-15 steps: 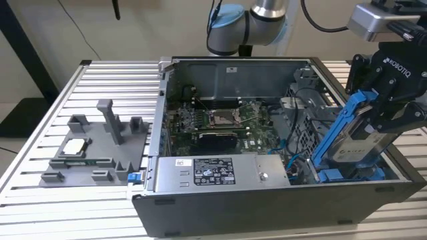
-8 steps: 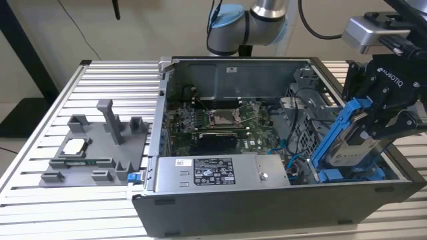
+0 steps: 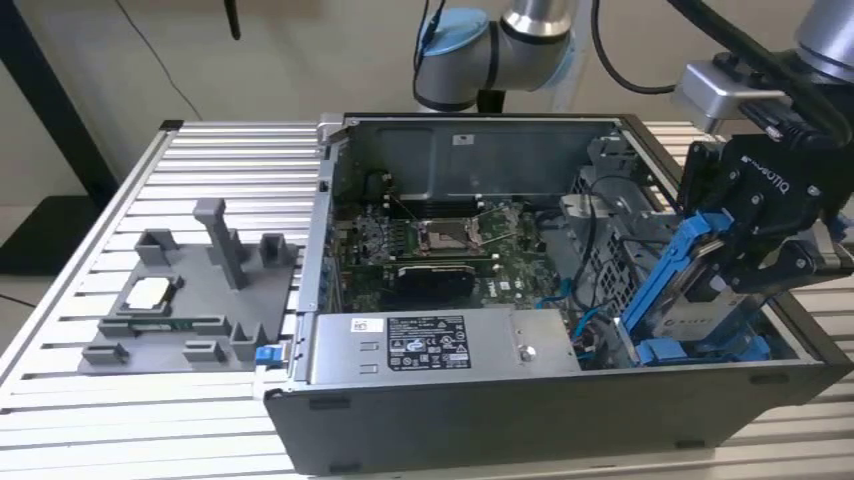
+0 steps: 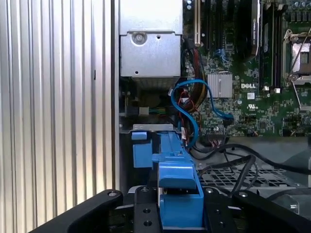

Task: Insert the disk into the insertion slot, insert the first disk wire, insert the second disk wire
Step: 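Insert the disk into the insertion slot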

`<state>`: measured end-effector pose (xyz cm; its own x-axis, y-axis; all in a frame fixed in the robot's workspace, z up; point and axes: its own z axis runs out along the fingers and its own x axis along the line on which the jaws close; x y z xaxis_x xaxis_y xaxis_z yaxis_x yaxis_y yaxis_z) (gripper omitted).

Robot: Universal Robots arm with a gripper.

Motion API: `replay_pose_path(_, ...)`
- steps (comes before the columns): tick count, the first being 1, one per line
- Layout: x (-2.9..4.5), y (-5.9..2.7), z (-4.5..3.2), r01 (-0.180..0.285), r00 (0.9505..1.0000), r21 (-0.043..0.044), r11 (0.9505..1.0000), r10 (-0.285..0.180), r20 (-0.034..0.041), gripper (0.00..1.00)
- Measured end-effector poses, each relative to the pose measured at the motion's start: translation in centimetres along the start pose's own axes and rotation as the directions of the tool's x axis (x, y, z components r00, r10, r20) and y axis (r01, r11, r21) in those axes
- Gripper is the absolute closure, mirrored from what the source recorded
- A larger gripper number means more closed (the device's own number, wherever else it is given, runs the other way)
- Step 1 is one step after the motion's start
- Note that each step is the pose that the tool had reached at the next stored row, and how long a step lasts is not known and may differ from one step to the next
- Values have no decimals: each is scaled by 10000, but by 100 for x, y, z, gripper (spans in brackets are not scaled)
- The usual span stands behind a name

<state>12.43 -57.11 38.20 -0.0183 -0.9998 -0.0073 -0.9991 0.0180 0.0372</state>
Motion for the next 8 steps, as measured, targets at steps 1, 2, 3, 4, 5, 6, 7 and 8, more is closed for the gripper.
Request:
replay_pose_path(1, 0, -1, 19, 1, 10000, 1, 10000, -1, 0, 67)
replay_pose_path(2, 0, -2, 36, 1, 10000, 2, 10000, -1, 1, 67)
replay_pose_path(3, 0, -2, 48, 1, 10000, 2, 10000, -1, 0, 67)
replay_pose_path(4, 0, -2, 52, 0, 10000, 2, 10000, 0, 0, 67)
replay_pose_path(5, 0, -2, 52, 0, 10000, 3, 10000, 0, -1, 67)
replay_pose_path(6, 0, -2, 52, 0, 10000, 2, 10000, 0, -2, 67)
replay_pose_path(7, 0, -2, 52, 0, 10000, 3, 10000, 0, -3, 67)
replay_pose_path(8, 0, -2, 52, 0, 10000, 3, 10000, 0, -3, 67)
